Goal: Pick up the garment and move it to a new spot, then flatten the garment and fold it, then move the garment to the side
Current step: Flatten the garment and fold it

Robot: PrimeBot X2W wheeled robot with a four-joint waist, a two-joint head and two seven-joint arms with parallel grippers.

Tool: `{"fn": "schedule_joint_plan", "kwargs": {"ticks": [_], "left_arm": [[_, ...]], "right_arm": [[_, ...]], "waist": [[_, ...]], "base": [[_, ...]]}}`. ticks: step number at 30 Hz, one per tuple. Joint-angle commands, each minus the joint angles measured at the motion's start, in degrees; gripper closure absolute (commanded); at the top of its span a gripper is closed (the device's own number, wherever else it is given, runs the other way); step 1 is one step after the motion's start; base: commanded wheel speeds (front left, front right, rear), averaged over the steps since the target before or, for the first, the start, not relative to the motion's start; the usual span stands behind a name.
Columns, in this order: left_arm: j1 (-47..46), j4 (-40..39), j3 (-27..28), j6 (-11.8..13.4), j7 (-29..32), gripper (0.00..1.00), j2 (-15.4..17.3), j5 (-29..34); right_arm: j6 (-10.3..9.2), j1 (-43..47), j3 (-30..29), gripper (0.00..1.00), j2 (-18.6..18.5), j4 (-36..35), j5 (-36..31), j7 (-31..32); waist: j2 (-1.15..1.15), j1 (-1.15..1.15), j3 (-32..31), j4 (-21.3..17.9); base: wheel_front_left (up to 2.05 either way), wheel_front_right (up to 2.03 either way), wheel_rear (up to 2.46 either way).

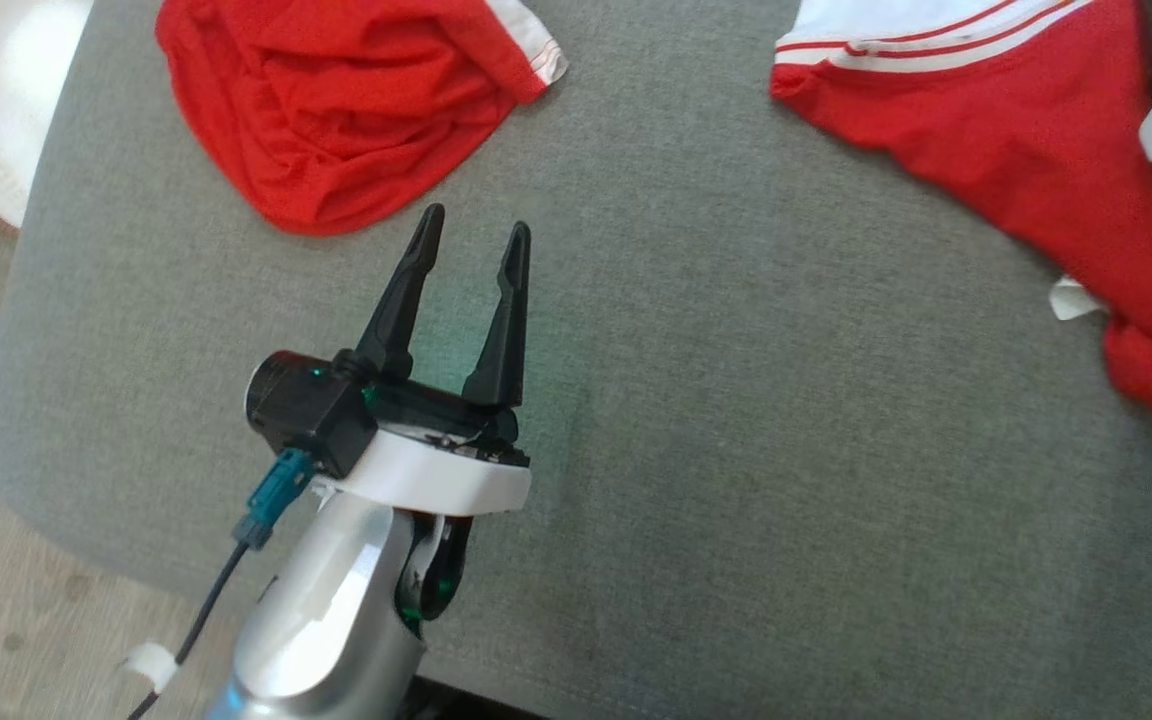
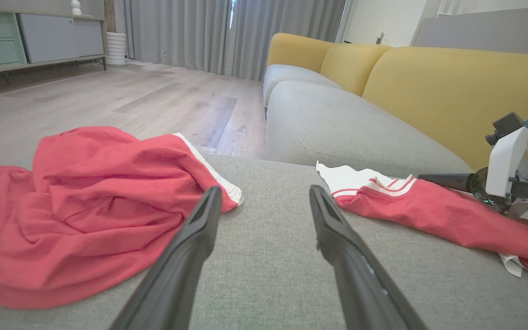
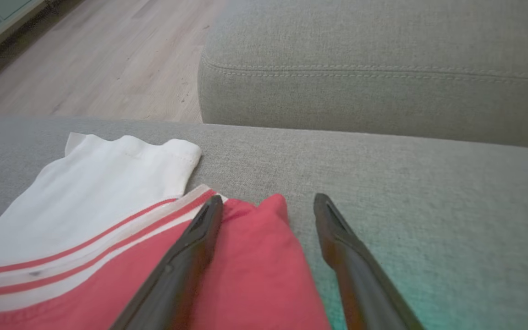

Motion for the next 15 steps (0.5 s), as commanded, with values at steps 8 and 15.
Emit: {"fn": "schedule_joint_plan", "kwargs": {"ticks": [8, 15], "left_arm": [[-2.24, -1.56, 0.42, 1.08, -0.29, 0.0, 0.64, -0.76], [-1.26, -0.73, 1.43, 1.39, -0.29, 0.0, 0.64, -0.26]], "right_arm": [[-0.04, -3.25, 4.83, 1.0, 0.07, 2.99, 3.17, 0.32], [-0.04, -2.16, 7.65, 1.0, 0.95, 3.31, 6.98, -5.01]], "waist": [[0.0, -0.01, 0.19, 0.6], [0.0, -0.01, -3.52, -1.18]], "base": [[0.0, 0.0, 0.0], [0.0, 0.0, 0.0]]}}
